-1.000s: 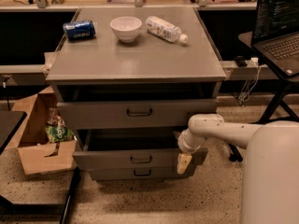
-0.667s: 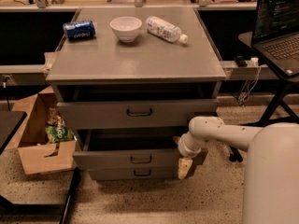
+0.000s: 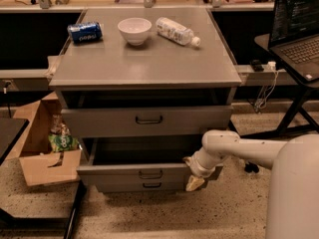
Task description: Open middle drawer
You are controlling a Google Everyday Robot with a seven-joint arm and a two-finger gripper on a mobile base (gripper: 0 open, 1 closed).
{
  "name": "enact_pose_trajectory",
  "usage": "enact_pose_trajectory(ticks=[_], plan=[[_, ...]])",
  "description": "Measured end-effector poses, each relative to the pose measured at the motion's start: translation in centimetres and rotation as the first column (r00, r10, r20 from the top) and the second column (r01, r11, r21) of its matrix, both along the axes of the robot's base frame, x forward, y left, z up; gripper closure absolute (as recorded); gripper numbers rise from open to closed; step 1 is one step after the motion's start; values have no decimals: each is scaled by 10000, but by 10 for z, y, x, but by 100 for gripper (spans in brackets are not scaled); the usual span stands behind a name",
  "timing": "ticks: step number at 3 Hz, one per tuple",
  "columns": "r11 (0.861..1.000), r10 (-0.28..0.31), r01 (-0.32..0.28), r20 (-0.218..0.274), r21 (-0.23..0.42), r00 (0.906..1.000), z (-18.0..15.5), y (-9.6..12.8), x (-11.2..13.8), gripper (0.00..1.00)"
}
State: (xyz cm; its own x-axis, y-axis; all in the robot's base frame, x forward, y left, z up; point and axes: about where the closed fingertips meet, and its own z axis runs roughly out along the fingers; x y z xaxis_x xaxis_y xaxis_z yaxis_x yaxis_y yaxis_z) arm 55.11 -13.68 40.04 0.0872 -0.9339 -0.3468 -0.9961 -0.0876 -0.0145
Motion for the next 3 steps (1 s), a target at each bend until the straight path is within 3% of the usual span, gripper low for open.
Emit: enact_pose_trajectory(ticks=[2, 3], plan=[[10000, -2, 2, -23, 13, 10000, 6, 0, -1, 89], [9998, 9, -3, -277, 199, 9996, 7, 2, -32, 100]])
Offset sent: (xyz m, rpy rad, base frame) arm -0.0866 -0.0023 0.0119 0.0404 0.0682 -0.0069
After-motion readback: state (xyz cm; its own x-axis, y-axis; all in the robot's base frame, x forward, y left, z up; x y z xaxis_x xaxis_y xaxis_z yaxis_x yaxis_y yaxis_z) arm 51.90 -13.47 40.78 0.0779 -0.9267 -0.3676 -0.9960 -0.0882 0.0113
